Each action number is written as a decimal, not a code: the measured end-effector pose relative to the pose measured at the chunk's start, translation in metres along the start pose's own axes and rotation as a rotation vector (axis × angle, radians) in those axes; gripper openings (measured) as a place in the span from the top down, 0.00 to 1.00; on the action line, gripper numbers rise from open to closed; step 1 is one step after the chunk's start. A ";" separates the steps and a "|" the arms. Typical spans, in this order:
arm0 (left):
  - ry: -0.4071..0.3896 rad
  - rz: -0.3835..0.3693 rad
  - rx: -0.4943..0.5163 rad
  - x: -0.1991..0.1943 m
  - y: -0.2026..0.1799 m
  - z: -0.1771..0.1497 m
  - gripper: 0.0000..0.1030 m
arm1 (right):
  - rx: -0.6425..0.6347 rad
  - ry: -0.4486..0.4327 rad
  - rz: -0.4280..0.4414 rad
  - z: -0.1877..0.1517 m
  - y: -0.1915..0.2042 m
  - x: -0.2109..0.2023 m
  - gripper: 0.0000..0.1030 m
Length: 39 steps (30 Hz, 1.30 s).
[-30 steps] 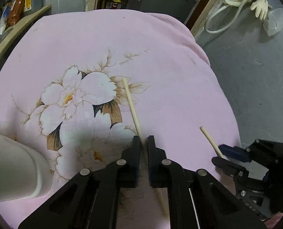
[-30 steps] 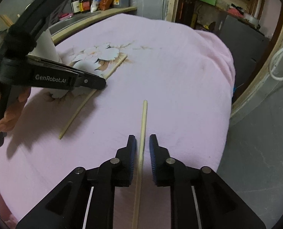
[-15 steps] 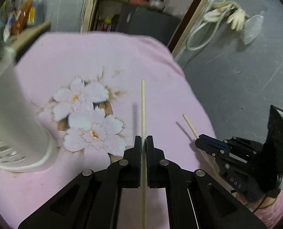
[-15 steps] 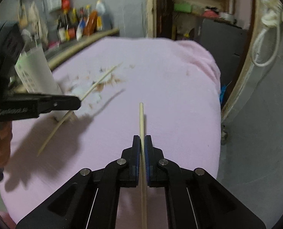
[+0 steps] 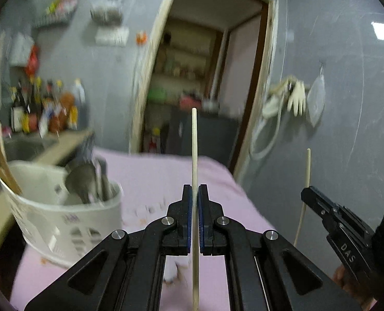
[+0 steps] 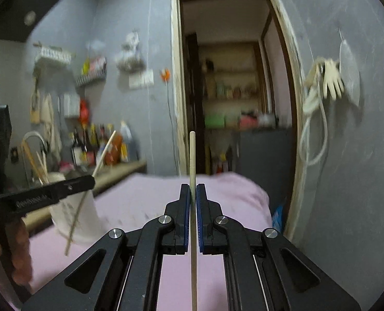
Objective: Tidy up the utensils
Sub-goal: 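Carry both chopsticks up above the white holder with both tools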
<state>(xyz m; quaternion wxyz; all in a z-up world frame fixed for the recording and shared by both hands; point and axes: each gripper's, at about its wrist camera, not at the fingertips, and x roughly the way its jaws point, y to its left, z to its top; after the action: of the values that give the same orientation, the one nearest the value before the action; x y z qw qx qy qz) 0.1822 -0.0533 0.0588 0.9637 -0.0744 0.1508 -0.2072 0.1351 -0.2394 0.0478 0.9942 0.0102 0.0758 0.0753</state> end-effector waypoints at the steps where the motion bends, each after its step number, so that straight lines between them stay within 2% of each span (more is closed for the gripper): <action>1: -0.034 0.008 0.000 -0.007 0.001 0.003 0.98 | 0.006 -0.020 0.011 0.004 0.004 -0.001 0.97; 6: -0.203 0.063 0.007 -0.036 0.010 0.022 0.98 | -0.010 -0.151 0.048 0.030 0.030 0.001 0.97; 12: -0.331 0.148 0.008 -0.071 0.038 0.050 0.98 | -0.015 -0.279 0.075 0.057 0.054 0.001 0.97; 15: -0.378 0.180 -0.017 -0.087 0.061 0.063 0.98 | 0.007 -0.322 0.121 0.072 0.067 0.009 0.97; 22: -0.498 0.191 -0.148 -0.122 0.138 0.081 0.98 | 0.076 -0.406 0.266 0.093 0.100 0.033 0.97; 26: -0.545 0.194 -0.208 -0.132 0.175 0.078 0.98 | 0.105 -0.404 0.310 0.093 0.118 0.056 0.97; 31: -0.566 0.216 -0.263 -0.131 0.205 0.076 0.98 | 0.123 -0.370 0.344 0.083 0.131 0.082 0.97; 39: -0.579 0.244 -0.257 -0.107 0.212 0.062 0.98 | 0.139 -0.356 0.373 0.063 0.132 0.097 0.97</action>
<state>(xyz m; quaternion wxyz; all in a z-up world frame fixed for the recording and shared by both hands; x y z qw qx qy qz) 0.1896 0.1886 0.1017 0.9670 -0.2325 -0.0962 -0.0397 0.2200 -0.0953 0.0999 0.9577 0.1055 -0.0983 0.2489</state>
